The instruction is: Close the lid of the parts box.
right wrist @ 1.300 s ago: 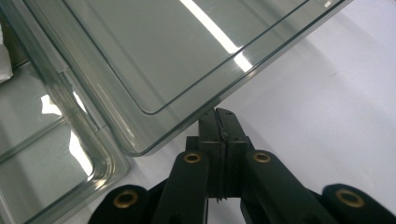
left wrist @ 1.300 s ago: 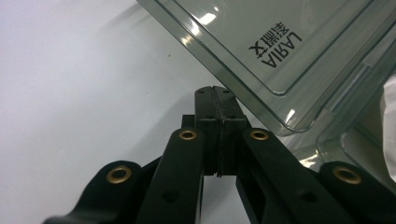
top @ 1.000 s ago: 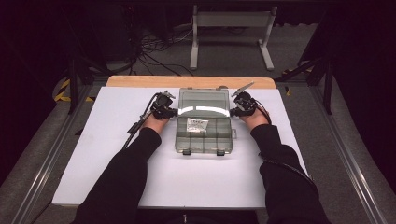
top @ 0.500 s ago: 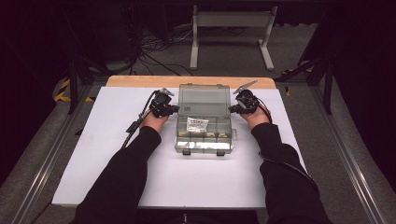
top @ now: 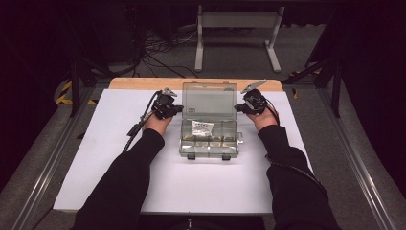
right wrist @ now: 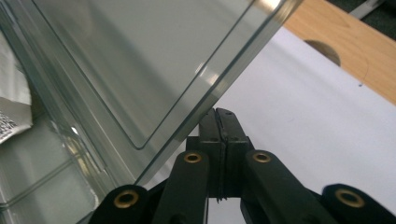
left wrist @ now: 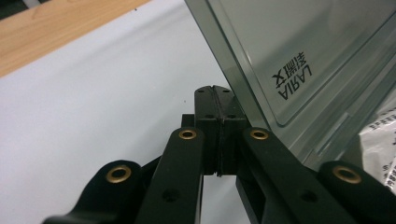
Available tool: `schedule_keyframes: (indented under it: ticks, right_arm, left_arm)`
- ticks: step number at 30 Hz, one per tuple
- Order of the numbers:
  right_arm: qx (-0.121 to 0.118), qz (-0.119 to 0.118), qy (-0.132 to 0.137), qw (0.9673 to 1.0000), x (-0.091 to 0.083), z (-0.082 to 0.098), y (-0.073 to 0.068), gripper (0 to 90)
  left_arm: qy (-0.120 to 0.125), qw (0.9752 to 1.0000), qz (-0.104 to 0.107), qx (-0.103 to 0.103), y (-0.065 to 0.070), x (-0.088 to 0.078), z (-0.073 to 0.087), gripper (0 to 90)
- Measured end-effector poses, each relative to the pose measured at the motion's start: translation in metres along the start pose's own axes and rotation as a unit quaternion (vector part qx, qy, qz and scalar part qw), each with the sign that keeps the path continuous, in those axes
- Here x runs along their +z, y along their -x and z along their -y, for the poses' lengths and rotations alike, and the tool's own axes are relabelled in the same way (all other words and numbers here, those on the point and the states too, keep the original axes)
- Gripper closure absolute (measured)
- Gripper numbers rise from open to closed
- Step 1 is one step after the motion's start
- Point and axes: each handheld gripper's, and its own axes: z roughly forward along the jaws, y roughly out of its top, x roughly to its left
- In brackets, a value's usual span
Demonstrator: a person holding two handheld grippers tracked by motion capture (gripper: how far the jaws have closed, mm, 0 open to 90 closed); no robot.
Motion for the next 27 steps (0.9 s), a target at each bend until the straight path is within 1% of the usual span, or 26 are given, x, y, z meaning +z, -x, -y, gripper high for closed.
schedule_keyframes:
  ticks: [3, 4, 5, 6, 7, 11, 12, 16, 19, 21, 25, 27]
  right_arm:
    - [-0.004, 0.002, 0.010, 0.9999, -0.003, 0.000, -0.001, 90.0]
    - [-0.006, 0.003, 0.011, 0.9999, -0.005, -0.001, -0.001, 90.0]
    - [-0.006, 0.004, 0.013, 0.9999, -0.006, -0.001, -0.001, 90.0]
    - [-0.007, 0.005, 0.015, 0.9999, -0.007, -0.001, -0.001, 90.0]
    - [-0.008, 0.005, 0.017, 0.9998, -0.009, -0.001, -0.002, 90.0]
    - [-0.010, 0.004, 0.027, 0.9996, -0.014, -0.001, -0.003, 90.0]
    - [-0.013, 0.003, 0.032, 0.9994, -0.017, -0.001, -0.004, 90.0]
    - [-0.022, 0.004, 0.037, 0.9991, -0.022, -0.002, -0.008, 90.0]
    - [-0.027, 0.004, 0.045, 0.9986, -0.027, -0.002, -0.011, 90.0]
    - [-0.030, 0.003, 0.047, 0.9984, -0.030, -0.002, -0.012, 90.0]
    - [-0.037, -0.001, 0.057, 0.9977, -0.038, -0.001, -0.018, 90.0]
    - [-0.040, -0.003, 0.062, 0.9973, -0.042, 0.001, -0.022, 89.9]
  left_arm:
    - [0.003, 1.0000, 0.001, 0.001, 0.000, -0.002, 0.000, 89.5]
    - [0.004, 1.0000, -0.002, 0.005, 0.000, -0.002, -0.001, 89.5]
    - [0.004, 1.0000, 0.001, 0.006, 0.001, -0.003, -0.001, 89.5]
    - [0.007, 1.0000, 0.002, 0.003, 0.002, -0.003, -0.001, 89.5]
    - [0.006, 1.0000, 0.002, 0.006, 0.002, -0.005, -0.001, 89.5]
    - [0.014, 0.9999, 0.006, 0.006, 0.003, -0.007, 0.000, 89.5]
    - [0.016, 0.9998, 0.006, 0.008, 0.003, -0.008, 0.000, 89.4]
    - [0.020, 0.9997, 0.012, 0.009, 0.005, -0.012, 0.001, 89.4]
    - [0.022, 0.9995, 0.014, 0.016, 0.007, -0.016, 0.001, 89.4]
    - [0.023, 0.9995, 0.016, 0.016, 0.008, -0.018, 0.000, 89.4]
    - [0.036, 0.9989, 0.017, 0.025, 0.011, -0.025, 0.001, 89.4]
    - [0.037, 0.9987, 0.022, 0.025, 0.013, -0.029, 0.002, 89.3]
